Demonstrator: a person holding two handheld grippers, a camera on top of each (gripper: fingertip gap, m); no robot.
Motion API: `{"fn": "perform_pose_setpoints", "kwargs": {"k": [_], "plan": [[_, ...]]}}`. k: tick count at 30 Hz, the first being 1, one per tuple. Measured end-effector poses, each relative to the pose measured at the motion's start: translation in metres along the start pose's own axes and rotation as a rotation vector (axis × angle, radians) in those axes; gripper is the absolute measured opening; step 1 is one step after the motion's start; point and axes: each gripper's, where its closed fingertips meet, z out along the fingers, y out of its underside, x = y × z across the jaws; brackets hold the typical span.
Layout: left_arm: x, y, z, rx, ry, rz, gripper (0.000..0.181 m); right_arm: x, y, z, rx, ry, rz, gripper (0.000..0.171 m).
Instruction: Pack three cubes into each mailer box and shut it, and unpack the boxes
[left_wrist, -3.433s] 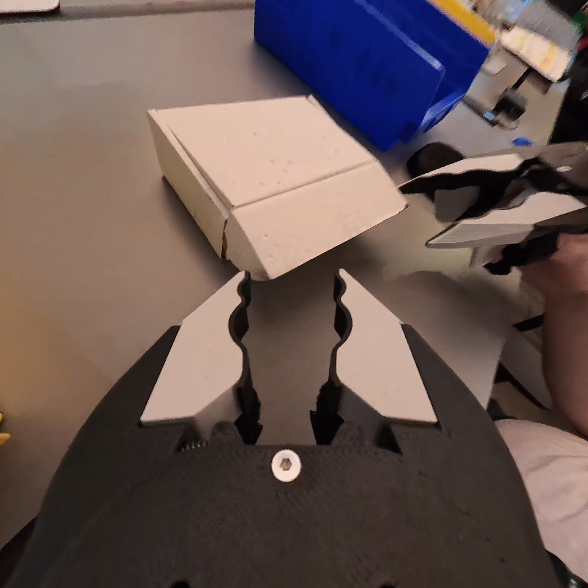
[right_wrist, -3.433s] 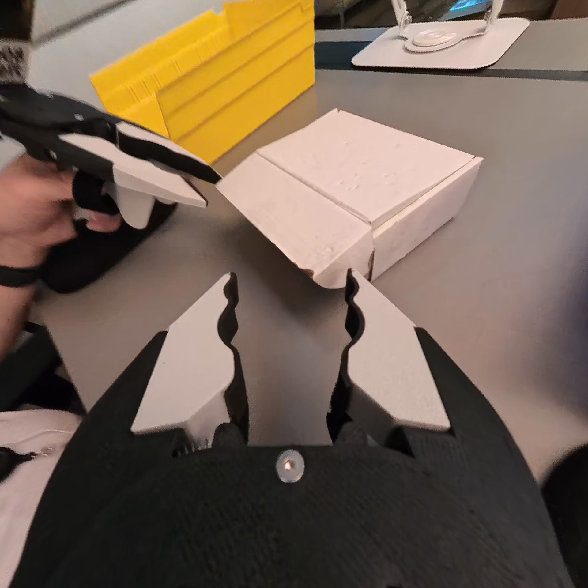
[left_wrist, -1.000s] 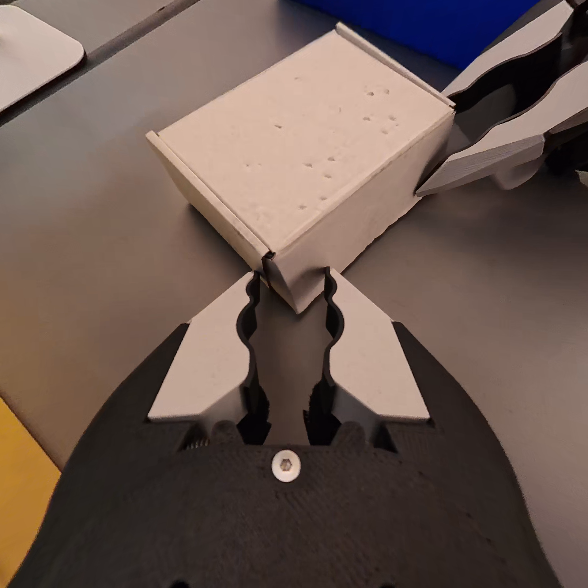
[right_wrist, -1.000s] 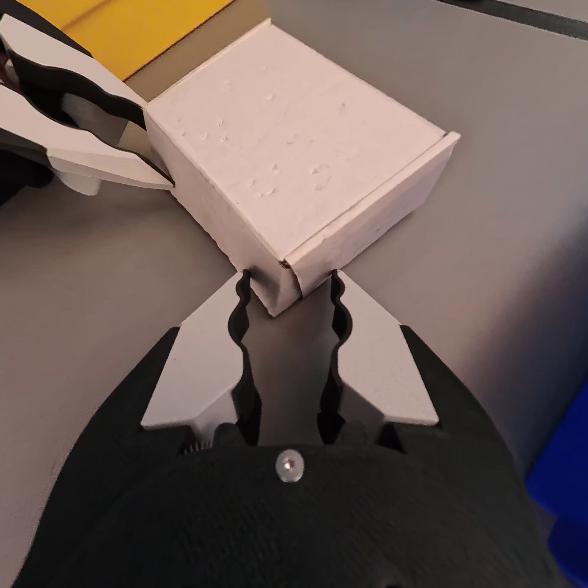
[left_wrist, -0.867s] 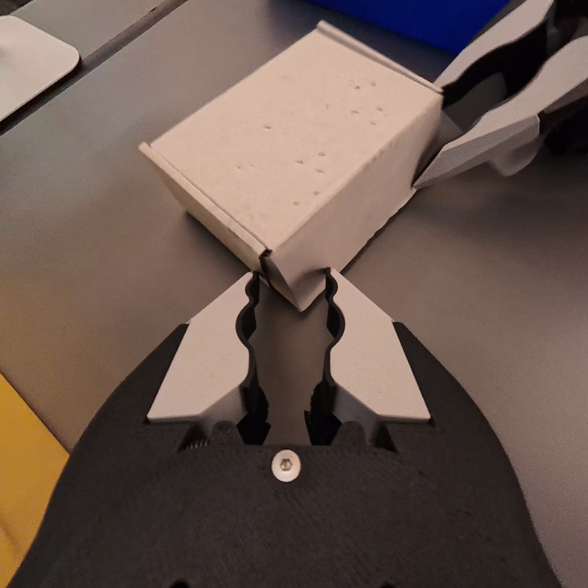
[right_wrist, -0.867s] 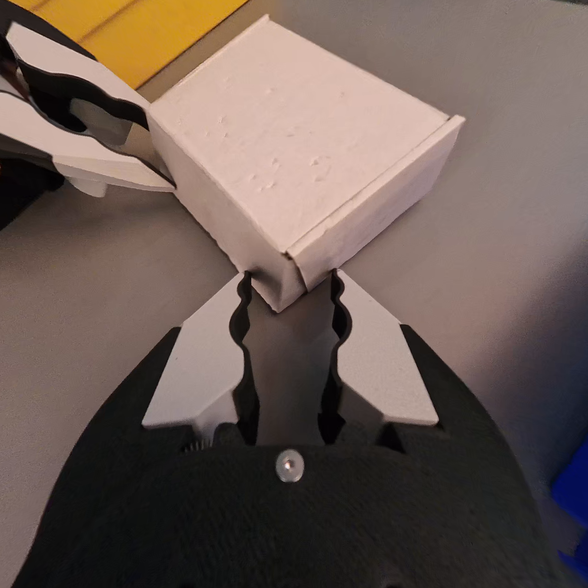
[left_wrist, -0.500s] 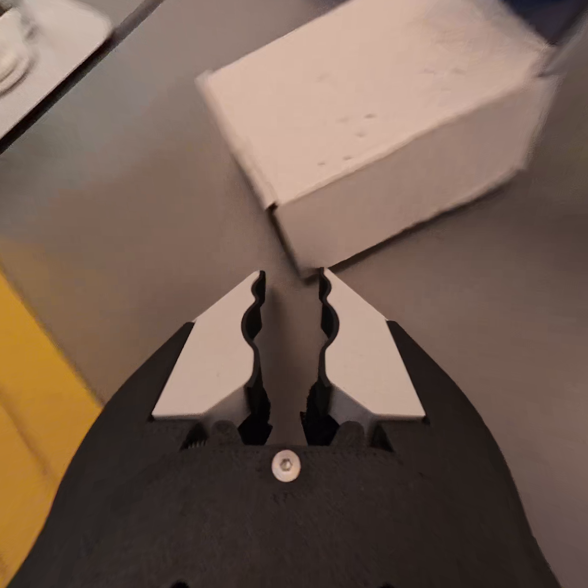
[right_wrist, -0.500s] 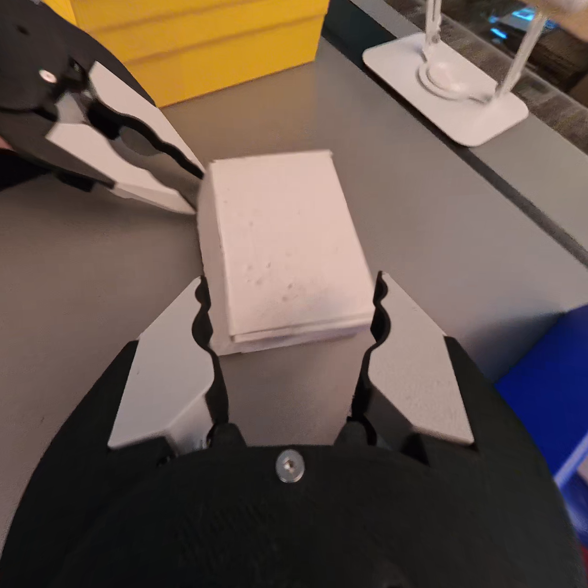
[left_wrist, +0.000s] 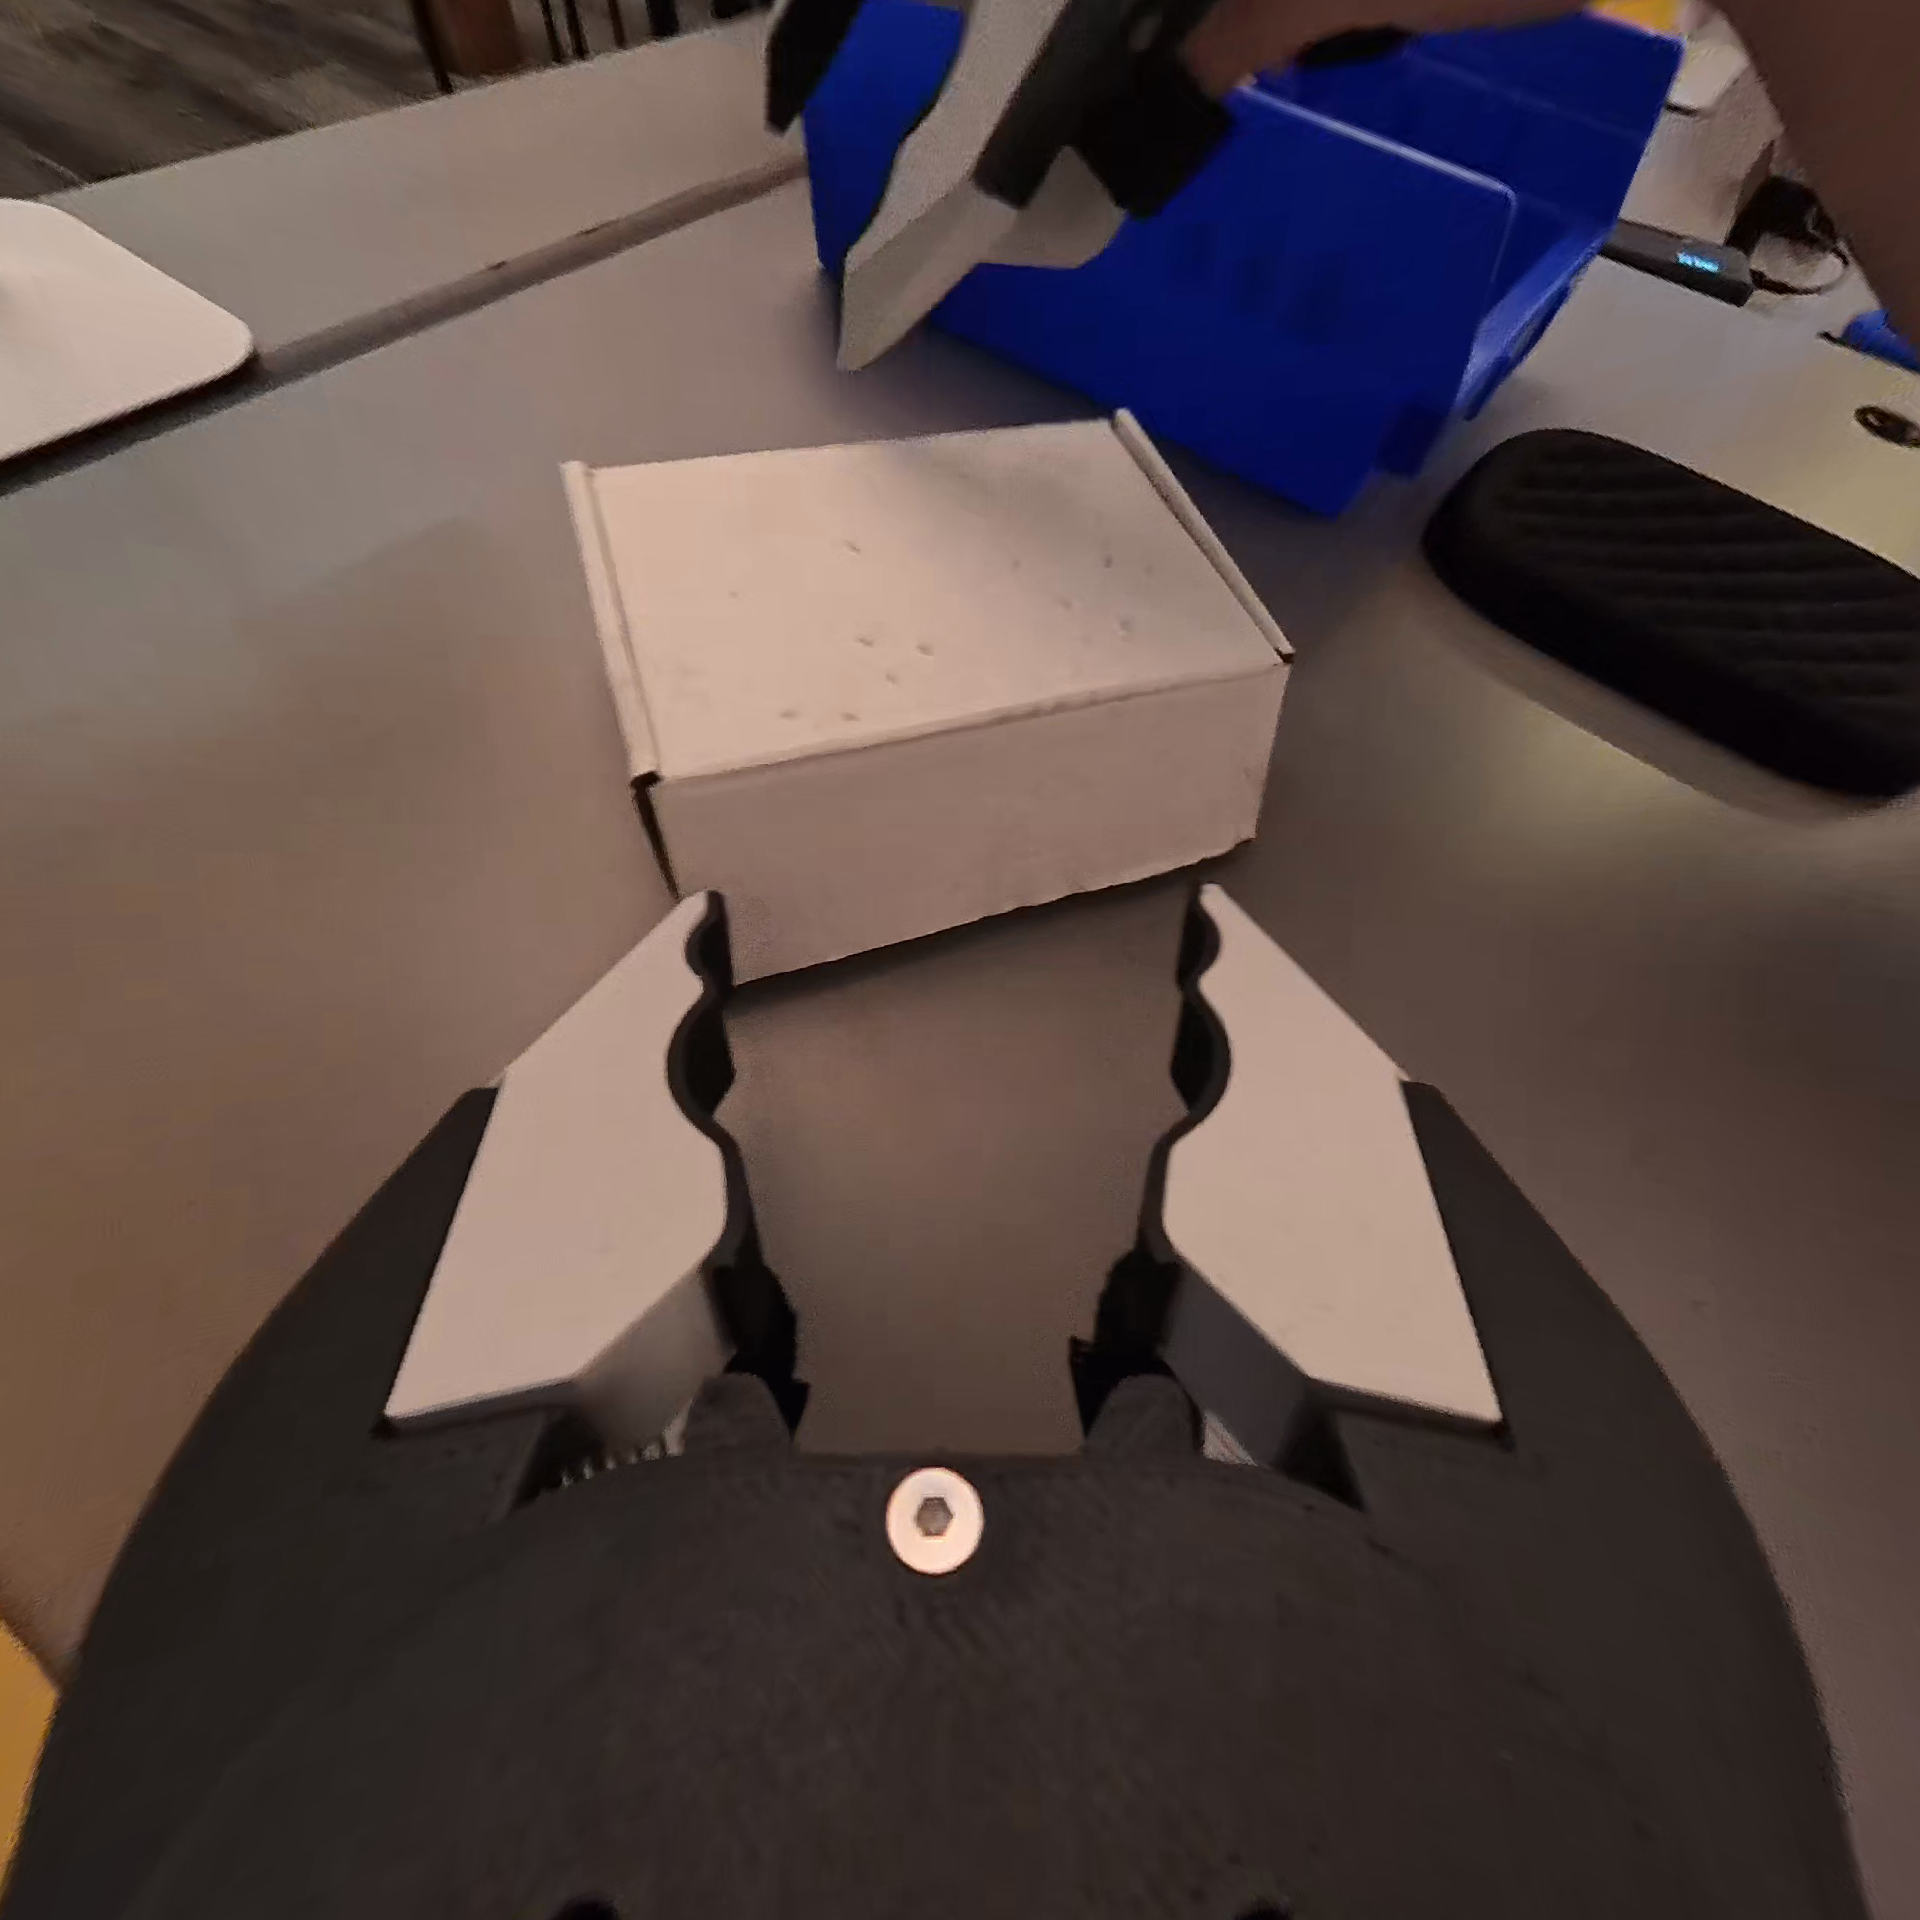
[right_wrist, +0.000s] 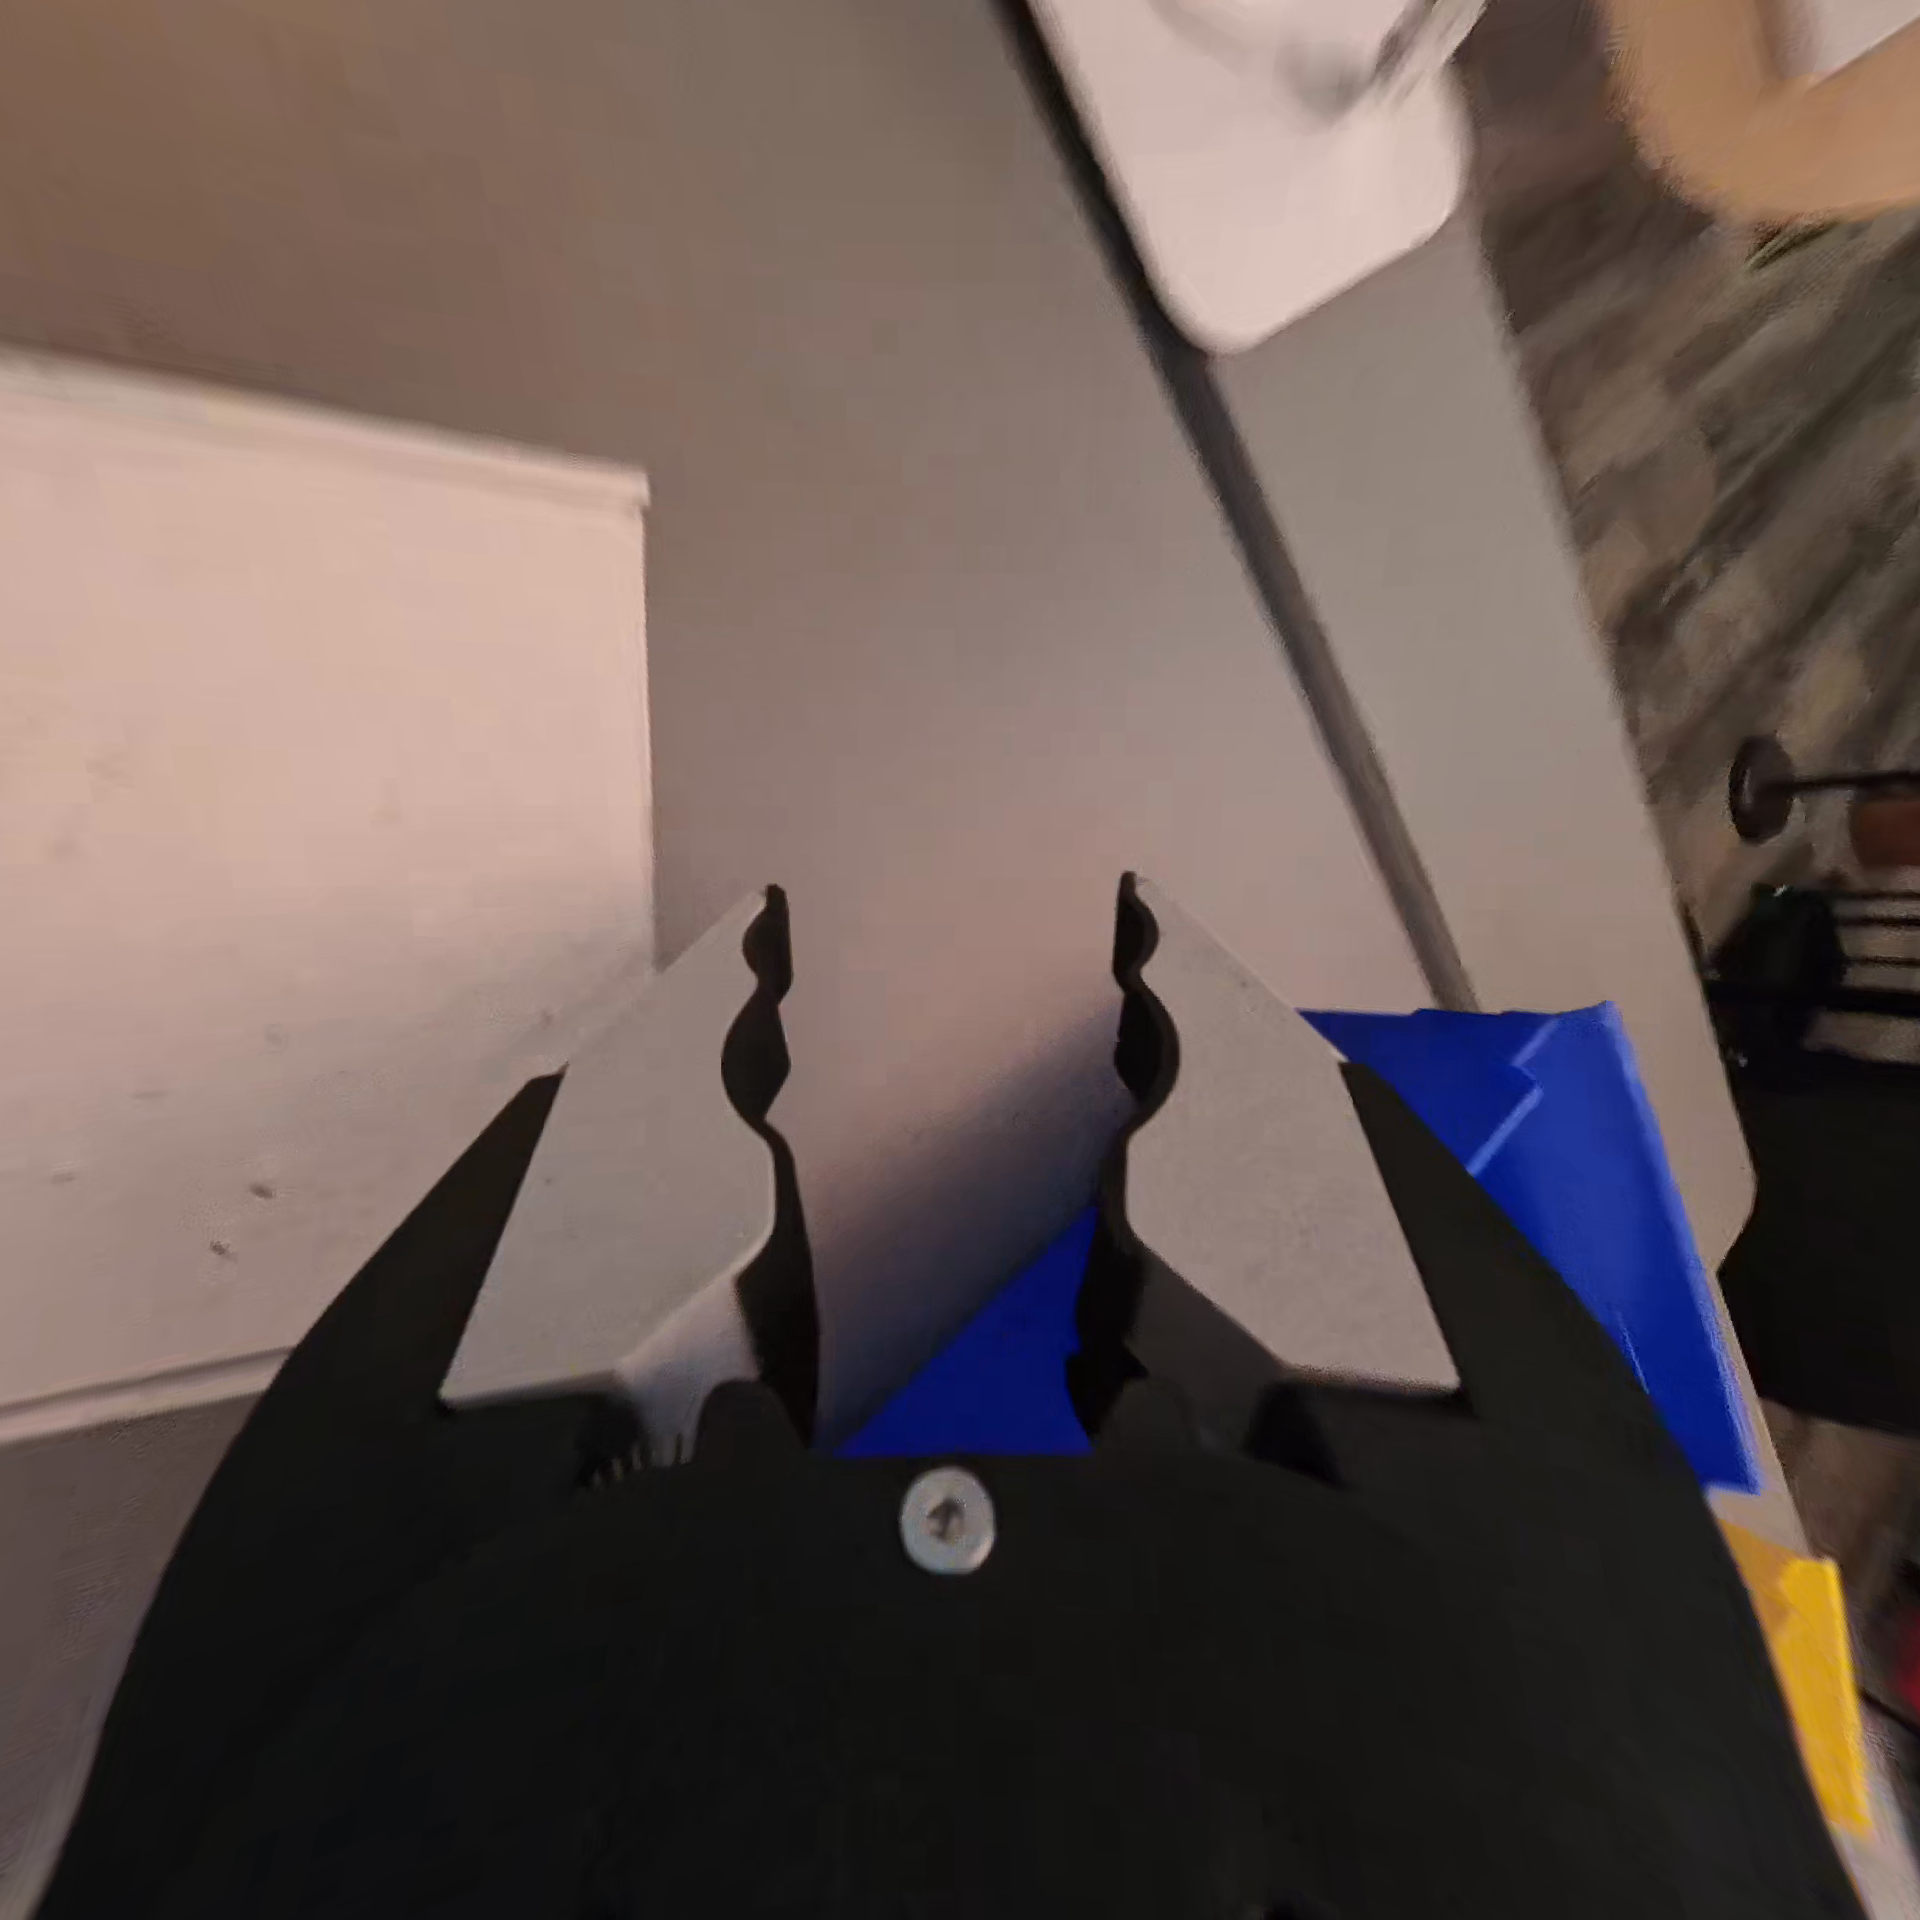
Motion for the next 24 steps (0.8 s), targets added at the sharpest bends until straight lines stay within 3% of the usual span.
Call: {"fn": "perform_pose_setpoints", "kwargs": {"k": [1, 4, 9, 10, 12, 16, 19, 24], "plan": [[0.005, 0.003, 0.003, -0.018, 0.017, 0.012, 0.090, -0.004, 0.010, 0.008, -0.073, -0.042, -0.027, 0.060], [0.010, 0.011, 0.008, -0.060, -0.010, 0.112, 0.099, -0.029, 0.030, 0.020, -0.148, -0.211, -0.093, 0.050], [0.005, 0.026, 0.008, -0.138, -0.069, 0.182, 0.121, -0.087, 0.041, 0.002, -0.176, -0.462, -0.055, 0.038], [0.004, 0.028, 0.008, -0.160, -0.061, 0.176, 0.128, -0.101, 0.047, -0.003, -0.199, -0.509, -0.064, 0.042], [0.004, 0.027, 0.003, -0.164, -0.033, 0.180, 0.132, -0.117, 0.058, -0.003, -0.218, -0.526, -0.131, 0.070], [0.008, 0.026, -0.015, -0.190, 0.060, 0.258, 0.124, -0.130, 0.052, -0.006, -0.124, -0.519, -0.183, 0.074], [-0.008, 0.032, -0.026, -0.323, 0.024, 0.361, 0.121, -0.133, 0.043, -0.007, -0.035, -0.473, -0.273, 0.076], [-0.028, 0.040, -0.030, -0.565, 0.066, 0.511, 0.117, -0.152, 0.032, -0.003, 0.069, -0.584, -0.270, 0.087]]}}
